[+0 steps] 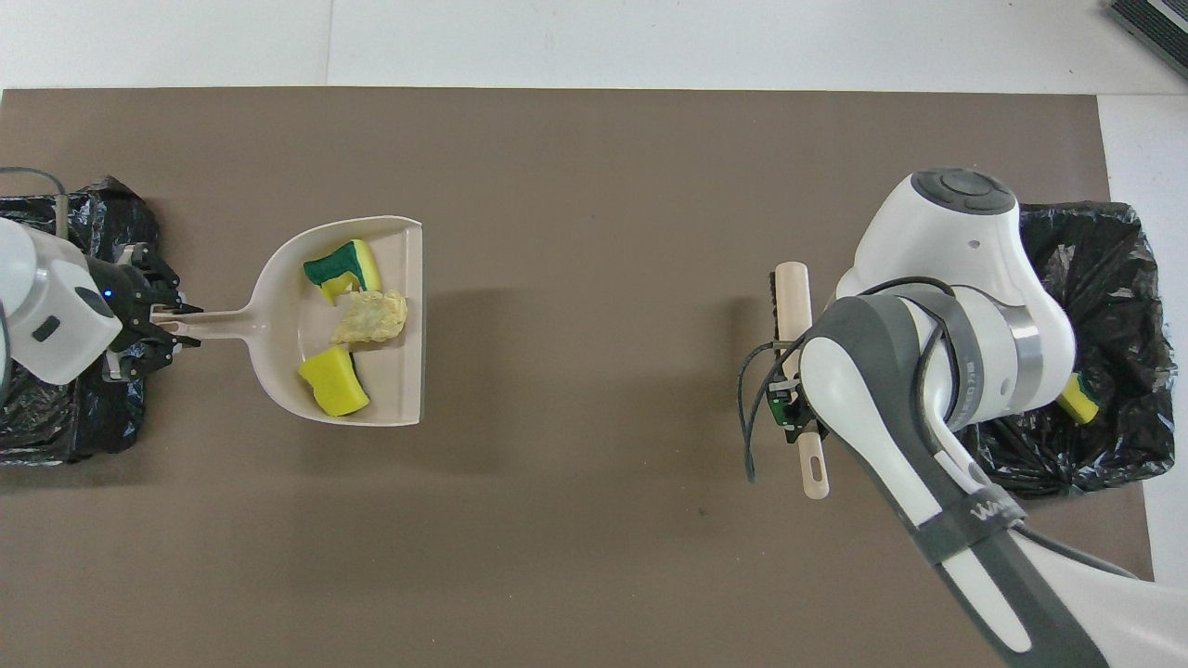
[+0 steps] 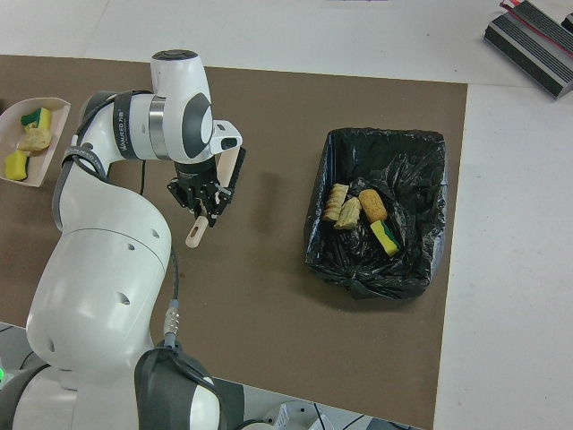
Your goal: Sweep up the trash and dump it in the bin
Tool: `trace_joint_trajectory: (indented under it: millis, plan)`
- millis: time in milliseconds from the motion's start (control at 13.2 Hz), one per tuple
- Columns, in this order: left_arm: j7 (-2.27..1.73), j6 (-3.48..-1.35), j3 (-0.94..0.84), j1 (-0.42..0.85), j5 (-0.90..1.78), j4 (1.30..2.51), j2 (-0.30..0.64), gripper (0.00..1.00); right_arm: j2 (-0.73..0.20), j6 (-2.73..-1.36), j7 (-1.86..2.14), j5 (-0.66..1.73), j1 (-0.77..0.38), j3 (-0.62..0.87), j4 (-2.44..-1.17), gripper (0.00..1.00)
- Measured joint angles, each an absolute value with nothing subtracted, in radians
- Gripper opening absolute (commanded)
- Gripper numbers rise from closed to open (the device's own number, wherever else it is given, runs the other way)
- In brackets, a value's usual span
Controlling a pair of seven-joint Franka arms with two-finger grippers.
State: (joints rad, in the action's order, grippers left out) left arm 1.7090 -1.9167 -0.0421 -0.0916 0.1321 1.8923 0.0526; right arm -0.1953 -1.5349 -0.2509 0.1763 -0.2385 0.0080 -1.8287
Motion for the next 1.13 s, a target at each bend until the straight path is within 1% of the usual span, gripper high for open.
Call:
trace_joint_trajectory:
  millis: [76,302,454,680,832,907,983,1134]
  plan:
    - [1.758,-1.884,-0.042,-0.136,0.147,1.866,0.06,0.0,-0.185,-1.543,-0.284,0.193,-0.283,0.015,-1.839,0.0]
    - [1.836,-1.836,-0.041,-0.229,0.154,1.816,0.07,0.0,-0.154,-1.62,-0.483,0.302,-0.508,0.033,-1.843,0.0]
    - [1.87,-1.803,-0.04,-0.272,0.146,1.754,0.084,0.0,-0.137,-1.672,-0.593,0.337,-0.602,0.036,-1.865,0.0]
    - [1.944,-1.789,-0.038,-0.359,0.067,1.661,0.133,0.0,-0.136,-1.805,-0.668,0.35,-0.716,0.036,-2.002,0.0]
    - [1.966,-1.789,-0.037,-0.41,-0.008,1.606,0.167,0.0,-0.124,-1.871,-0.673,0.35,-0.771,0.037,-2.114,0.0]
    - [1.975,-1.792,-0.037,-0.43,-0.045,1.584,0.18,0.0,-0.109,-1.895,-0.673,0.35,-0.778,0.036,-2.159,0.0]
    - [1.996,-1.799,-0.036,-0.451,-0.088,1.562,0.192,0.0,-0.09,-1.91,-0.673,0.35,-0.778,0.035,-2.194,0.0]
    - [2.071,-1.855,-0.036,-0.487,-0.178,1.534,0.208,0.0,-0.06,-1.914,-0.673,0.351,-0.777,0.029,-2.223,0.0]
